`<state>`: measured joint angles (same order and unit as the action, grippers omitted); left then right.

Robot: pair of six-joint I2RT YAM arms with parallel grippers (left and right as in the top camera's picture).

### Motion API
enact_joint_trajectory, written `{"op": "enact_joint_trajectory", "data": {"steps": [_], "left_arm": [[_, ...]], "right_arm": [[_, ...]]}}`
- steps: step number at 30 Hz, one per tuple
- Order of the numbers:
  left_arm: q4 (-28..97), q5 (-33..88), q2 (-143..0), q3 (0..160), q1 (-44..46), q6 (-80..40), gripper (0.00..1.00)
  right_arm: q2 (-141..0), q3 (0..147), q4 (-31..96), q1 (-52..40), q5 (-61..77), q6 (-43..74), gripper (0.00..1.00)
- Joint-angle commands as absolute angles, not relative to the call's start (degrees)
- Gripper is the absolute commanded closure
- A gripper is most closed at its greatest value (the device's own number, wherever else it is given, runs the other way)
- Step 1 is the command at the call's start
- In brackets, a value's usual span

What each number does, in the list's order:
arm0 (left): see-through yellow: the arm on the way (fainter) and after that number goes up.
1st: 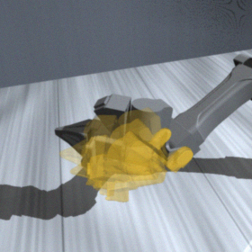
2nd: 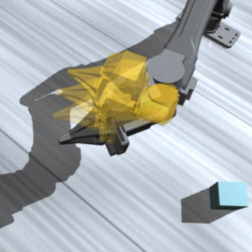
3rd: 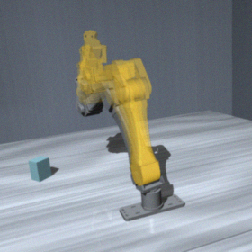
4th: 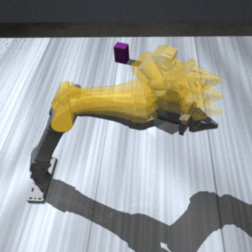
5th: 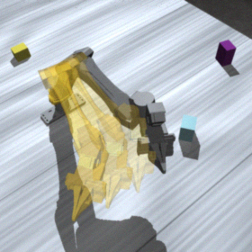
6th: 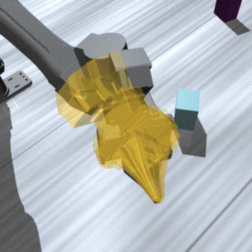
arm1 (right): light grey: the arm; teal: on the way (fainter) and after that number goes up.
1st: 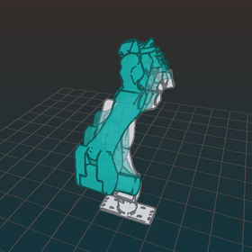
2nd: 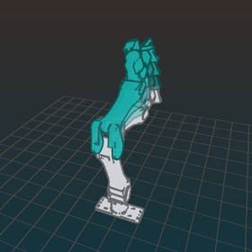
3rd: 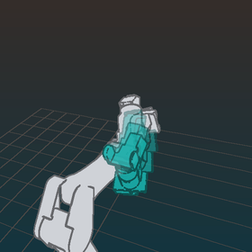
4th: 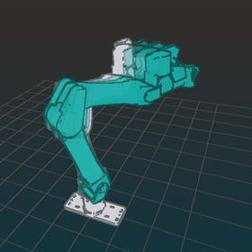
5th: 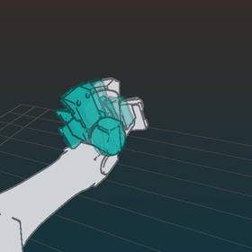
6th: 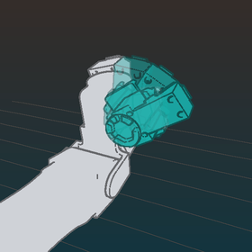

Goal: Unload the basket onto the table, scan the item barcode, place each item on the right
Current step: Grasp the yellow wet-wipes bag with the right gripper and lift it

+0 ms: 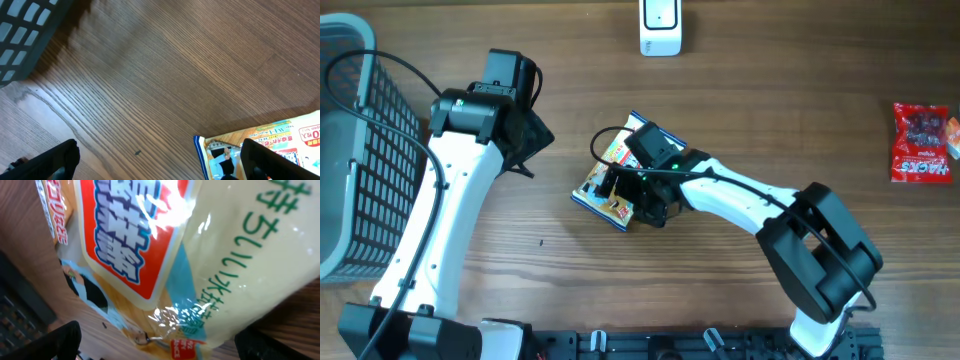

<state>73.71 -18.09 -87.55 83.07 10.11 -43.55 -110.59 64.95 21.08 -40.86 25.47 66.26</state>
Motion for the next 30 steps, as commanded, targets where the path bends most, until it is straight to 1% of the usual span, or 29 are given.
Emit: {"op": "enact_joint_trajectory", "data": {"steps": [1,2,3,4,5,6,8,10,12,14,16,18,19,23,25,27,30], "left_arm": [[74.0,-18.0,-88.0,82.5,9.8,-42.4,0.0],[74.0,-18.0,-88.0,82.5,9.8,-42.1,0.0],[74.2,-18.0,-88.0,82.4,9.8,-42.1,0.0],[74.2,-18.0,-88.0,82.3,9.8,-41.9,0.0],[74.1,-18.0,-88.0,82.1,9.8,-41.6,0.0],[74.1,-18.0,-88.0,81.7,9.8,-40.9,0.0],[74.1,-18.0,-88.0,81.0,9.8,-40.7,0.0],[73.9,-18.0,-88.0,80.1,9.8,-40.7,0.0],[73.3,-18.0,-88.0,79.1,9.8,-40.7,0.0],[72.5,-17.6,-88.0,78.2,9.8,-40.7,0.0],[71.7,-16.6,-88.0,77.1,9.8,-40.7,0.0],[71.3,-14.5,-88.1,77.0,9.8,-40.7,0.0],[71.3,-13.9,-88.1,77.0,9.8,-40.7,0.0],[71.3,-13.8,-88.1,77.0,9.8,-40.7,0.0],[71.3,-13.8,-88.1,76.9,9.8,-40.7,0.0],[71.3,-13.8,-88.1,76.9,9.8,-40.7,0.0],[70.6,-13.9,-88.1,76.9,9.8,-40.7,0.0]], "right_arm": [[-118.5,63.2,20.0,-41.5,18.4,67.7,0.0],[-119.5,63.2,19.4,-41.5,18.4,67.9,0.0],[-120.4,63.2,18.9,-41.4,18.4,68.1,0.04],[-120.6,63.2,18.7,-41.4,18.4,68.1,0.08],[-120.6,63.2,18.7,-41.3,18.4,68.0,0.15],[-120.5,63.3,18.7,-41.0,18.4,67.6,0.19],[-120.6,63.3,19.1,-40.7,18.3,67.6,0.23],[-120.5,63.3,20.2,-39.9,17.9,67.7,0.32],[-120.5,63.3,20.8,-38.9,17.9,67.4,0.47],[-120.5,63.3,21.3,-38.1,17.9,67.2,0.59],[-120.5,63.3,22.0,-37.2,17.6,66.3,0.78],[-120.5,63.3,22.1,-36.7,17.6,66.0,0.94],[-120.5,63.3,22.2,-36.6,17.6,65.9,0.96],[-120.3,63.5,22.7,-36.1,18.0,64.4,0.96],[-119.3,64.4,25.9,-35.2,18.0,63.4,0.96],[-117.1,65.5,27.9,-33.7,18.0,57.4,0.96],[-111.5,66.4,28.1,-31.1,19.6,43.6,0.96]]}}
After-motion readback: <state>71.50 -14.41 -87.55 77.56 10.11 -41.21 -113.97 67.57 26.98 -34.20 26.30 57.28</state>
